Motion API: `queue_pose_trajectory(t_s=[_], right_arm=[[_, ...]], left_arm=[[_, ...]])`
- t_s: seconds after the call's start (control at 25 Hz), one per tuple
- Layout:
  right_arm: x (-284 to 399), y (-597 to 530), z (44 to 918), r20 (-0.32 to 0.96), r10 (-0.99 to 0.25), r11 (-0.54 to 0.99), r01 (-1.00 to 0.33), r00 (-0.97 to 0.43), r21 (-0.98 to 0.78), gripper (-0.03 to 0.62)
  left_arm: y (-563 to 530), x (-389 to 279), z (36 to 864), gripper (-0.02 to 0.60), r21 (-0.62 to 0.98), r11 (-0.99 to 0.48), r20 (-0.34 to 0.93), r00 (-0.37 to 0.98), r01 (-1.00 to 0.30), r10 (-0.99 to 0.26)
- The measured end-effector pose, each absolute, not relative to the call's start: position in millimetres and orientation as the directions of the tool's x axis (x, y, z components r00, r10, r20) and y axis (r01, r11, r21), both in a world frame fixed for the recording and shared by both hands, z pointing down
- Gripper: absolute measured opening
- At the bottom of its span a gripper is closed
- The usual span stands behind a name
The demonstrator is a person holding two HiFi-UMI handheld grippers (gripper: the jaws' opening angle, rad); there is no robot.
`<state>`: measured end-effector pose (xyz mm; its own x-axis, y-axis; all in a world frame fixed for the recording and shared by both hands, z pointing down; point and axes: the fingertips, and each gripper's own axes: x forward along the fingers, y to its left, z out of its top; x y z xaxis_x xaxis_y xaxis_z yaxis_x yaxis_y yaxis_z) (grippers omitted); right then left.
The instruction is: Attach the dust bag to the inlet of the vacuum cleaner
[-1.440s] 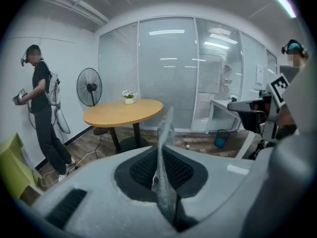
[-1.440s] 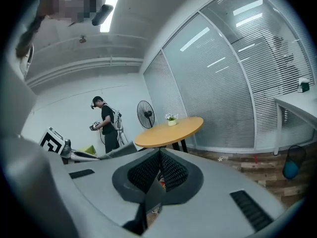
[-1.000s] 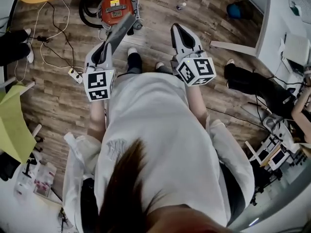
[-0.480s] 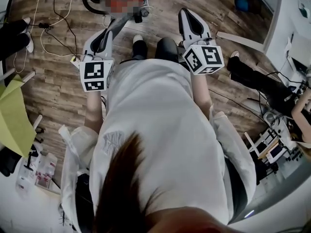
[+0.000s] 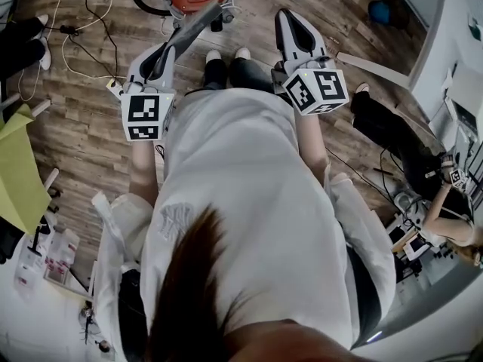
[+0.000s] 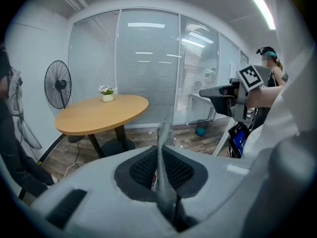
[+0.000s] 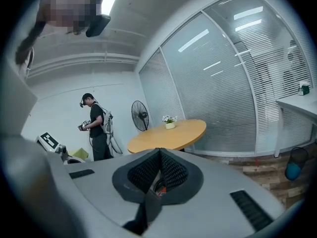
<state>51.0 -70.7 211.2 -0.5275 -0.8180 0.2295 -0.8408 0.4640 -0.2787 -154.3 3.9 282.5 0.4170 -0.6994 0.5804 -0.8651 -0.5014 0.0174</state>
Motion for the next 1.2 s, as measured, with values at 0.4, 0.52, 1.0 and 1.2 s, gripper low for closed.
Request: queue_pose_trajectory(t_s=[0.4, 0.52, 1.0, 1.2], right_arm=[[82.3, -80.0, 192.5, 0.193, -0.818, 0.491, -0.832, -0.542, -0.256, 0.005], [85.5, -79.6, 192.1, 0.187, -0.819, 0.493, -0.832, -0.543, -0.256, 0.005], [82.3, -63.7, 191.3, 0.204, -0.743, 0.614, -0.771, -0.637, -0.17, 0.006], [51.3, -41.6, 227.5, 0.352, -0.605, 0.74, -0.667, -0.714, -0.082, 0.067]], left_arm=[[14.5, -118.5, 268.8, 0.034, -0.046, -0.543, 0.573, 0.423, -0.838, -0.702], [15.5, -111.3, 267.1, 0.034, -0.056, -0.558, 0.567, 0.434, -0.828, -0.7], [24.0, -69.9, 277.8, 0.034, -0.061, -0.662, 0.603, 0.501, -0.747, -0.621], [36.0, -53.7, 312.2, 0.034, -0.001, -0.745, 0.659, 0.56, -0.668, -0.502]])
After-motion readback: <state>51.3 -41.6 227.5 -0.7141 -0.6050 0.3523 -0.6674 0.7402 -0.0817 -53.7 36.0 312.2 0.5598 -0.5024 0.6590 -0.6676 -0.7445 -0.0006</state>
